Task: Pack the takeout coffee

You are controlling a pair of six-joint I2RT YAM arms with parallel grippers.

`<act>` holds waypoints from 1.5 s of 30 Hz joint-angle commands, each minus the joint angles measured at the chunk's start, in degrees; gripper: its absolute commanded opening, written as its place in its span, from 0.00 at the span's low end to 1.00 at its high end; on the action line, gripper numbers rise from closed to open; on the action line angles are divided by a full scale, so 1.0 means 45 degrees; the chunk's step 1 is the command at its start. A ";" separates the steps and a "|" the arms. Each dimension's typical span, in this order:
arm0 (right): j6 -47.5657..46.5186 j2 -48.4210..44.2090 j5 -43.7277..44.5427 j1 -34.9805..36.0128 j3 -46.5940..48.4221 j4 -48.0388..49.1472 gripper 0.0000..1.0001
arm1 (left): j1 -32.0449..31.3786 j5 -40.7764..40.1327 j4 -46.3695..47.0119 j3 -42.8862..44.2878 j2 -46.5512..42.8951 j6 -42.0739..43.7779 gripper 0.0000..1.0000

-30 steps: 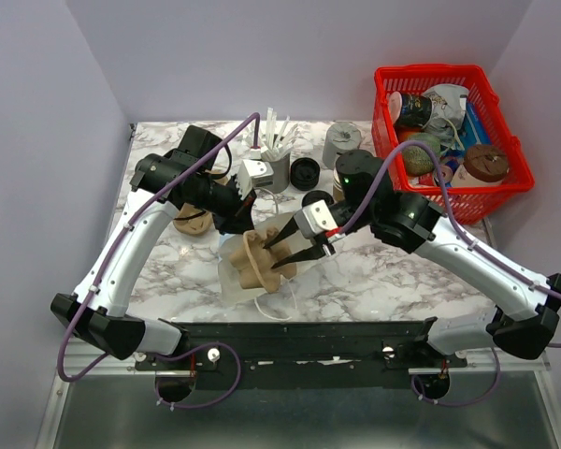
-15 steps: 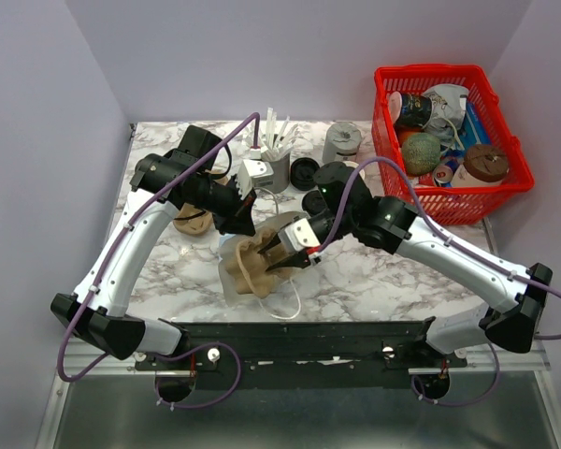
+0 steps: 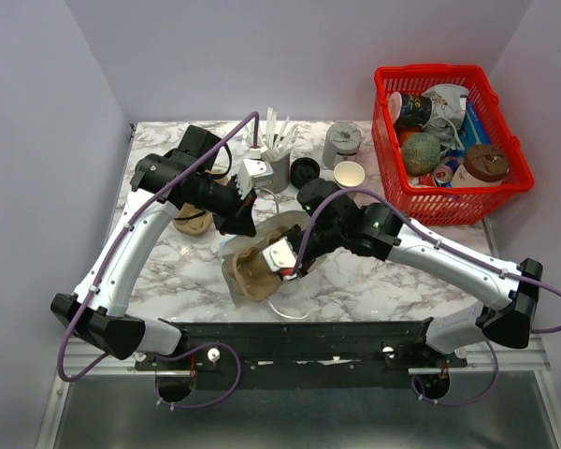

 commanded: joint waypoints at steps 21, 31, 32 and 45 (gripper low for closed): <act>-0.1283 0.2689 0.5789 0.1483 0.5057 -0.6779 0.01 | -0.0046 0.2689 -0.0737 0.0122 0.0358 -0.1474 0.00; -0.1499 0.3764 0.6161 0.1718 0.6800 -0.8933 0.01 | -0.0046 0.3570 -0.1071 -0.0013 0.0885 -0.1435 0.00; -0.1538 0.3823 0.5948 0.1698 0.6820 -0.9070 0.01 | -0.0046 0.3492 -0.1012 -0.0168 0.0905 -0.1474 0.00; -0.0718 0.4469 0.6122 0.1679 0.7310 -0.9775 0.01 | -0.0027 0.2887 -0.1539 -0.0171 0.1999 -0.1240 0.25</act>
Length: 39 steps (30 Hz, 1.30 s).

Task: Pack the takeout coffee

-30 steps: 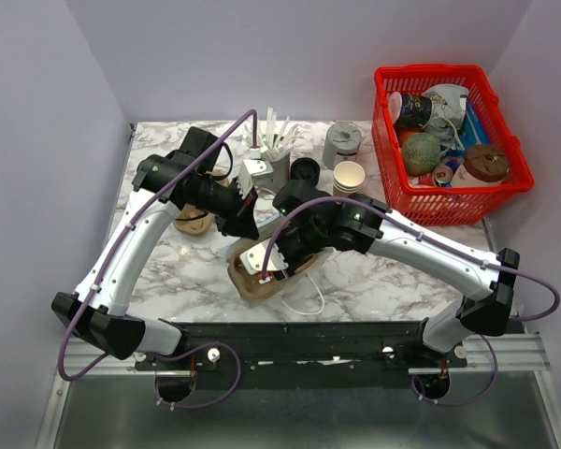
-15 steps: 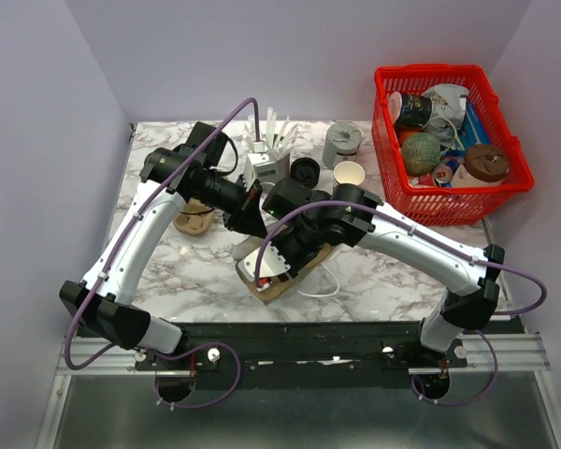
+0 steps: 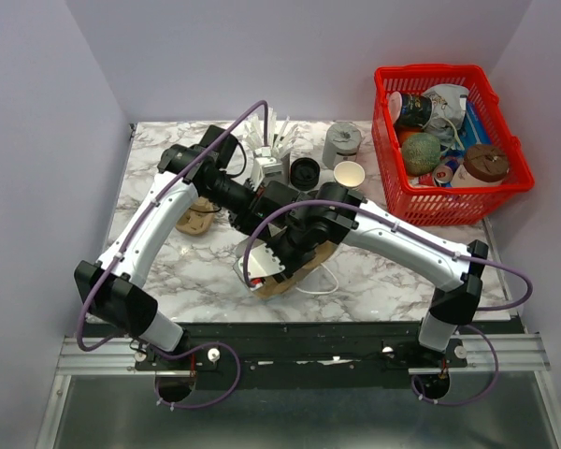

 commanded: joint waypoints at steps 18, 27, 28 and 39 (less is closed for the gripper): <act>0.0702 0.0892 0.0400 -0.0261 0.0242 -0.1530 0.01 | 0.0335 -0.1231 -0.0017 0.1461 0.0656 -0.0915 0.63; 0.0976 0.1185 0.2138 -0.0300 -0.0071 -0.1941 0.01 | 0.0335 -0.1817 0.1332 0.0758 0.0187 -0.1365 0.63; 0.0976 0.1127 0.2139 -0.0319 -0.0149 -0.1941 0.01 | 0.0335 -0.1818 0.1430 0.0737 0.0148 -0.1384 0.63; 0.0391 0.1205 0.0948 -0.0691 -0.1300 -0.1650 0.01 | 0.0354 -0.2052 0.1763 0.0522 -0.0223 -0.1677 0.64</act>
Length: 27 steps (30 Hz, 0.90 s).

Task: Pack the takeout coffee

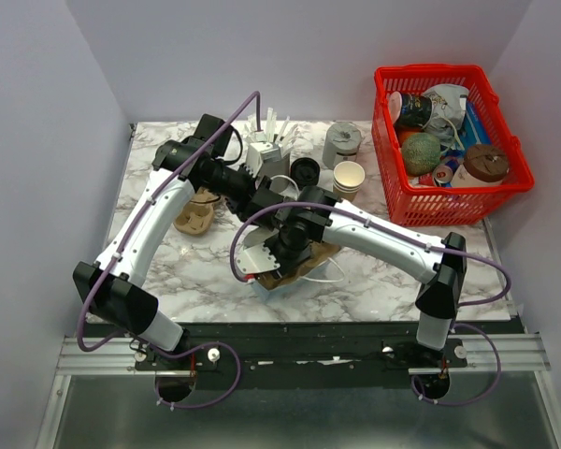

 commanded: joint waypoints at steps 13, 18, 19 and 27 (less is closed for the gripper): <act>-0.1163 -0.1436 -0.1129 -0.0288 -0.2264 0.1200 0.03 | 0.0228 -0.0255 0.0340 0.0091 -0.0457 -0.0352 0.66; -0.1436 -0.1631 -0.1947 -0.0308 -0.1134 0.1142 0.02 | 0.0307 -0.0216 0.0378 0.0052 -0.0437 -0.0313 0.66; -0.1476 -0.1670 -0.2085 -0.0289 -0.1015 0.1161 0.01 | 0.0326 -0.0197 0.0360 0.0071 -0.0398 -0.0313 0.66; -0.1555 -0.2022 -0.2750 -0.0308 -0.1833 0.2352 0.01 | 0.0561 -0.0177 0.0164 0.0267 -0.0261 -0.0274 0.66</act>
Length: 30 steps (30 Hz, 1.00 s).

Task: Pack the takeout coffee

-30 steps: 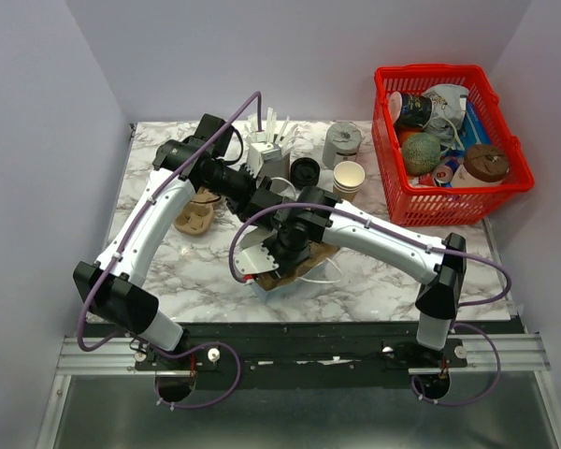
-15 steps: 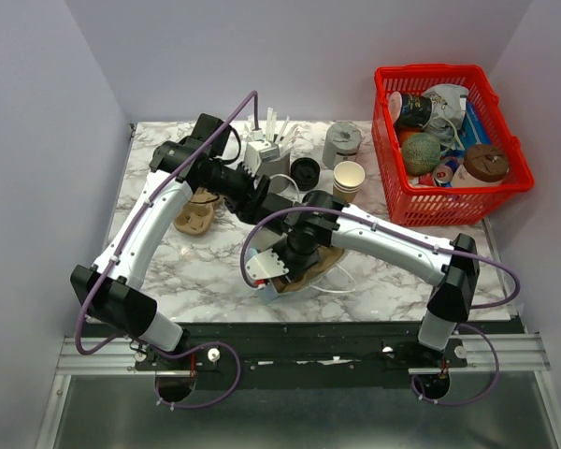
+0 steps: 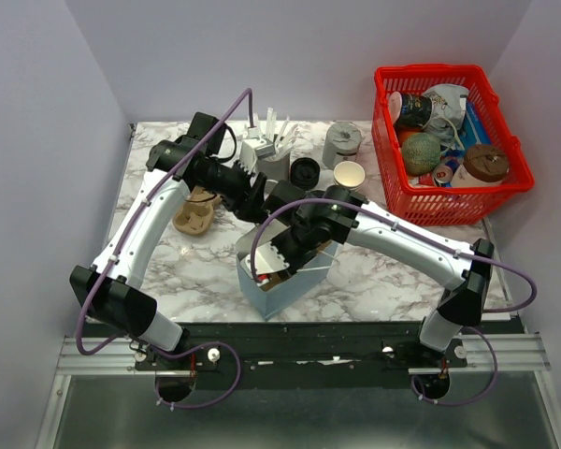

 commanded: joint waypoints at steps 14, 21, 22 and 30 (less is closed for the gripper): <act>-0.1283 0.0586 -0.2522 -0.0432 -0.0293 0.0300 0.02 | 0.0494 0.0198 -0.0240 0.0510 0.0162 0.0022 0.66; -0.1420 0.1152 -0.1586 -0.0432 -0.0099 0.0166 0.02 | 0.0651 0.0217 -0.0357 0.0491 0.0202 0.0061 0.66; -0.1575 0.1230 -0.1353 -0.0412 -0.0118 0.0067 0.01 | 0.0670 0.0217 -0.0338 0.0433 0.0221 0.0081 0.66; -0.2005 0.1347 -0.1818 -0.0431 -0.0724 -0.0011 0.01 | 0.0709 0.0198 -0.0182 0.0432 0.0260 -0.0153 0.66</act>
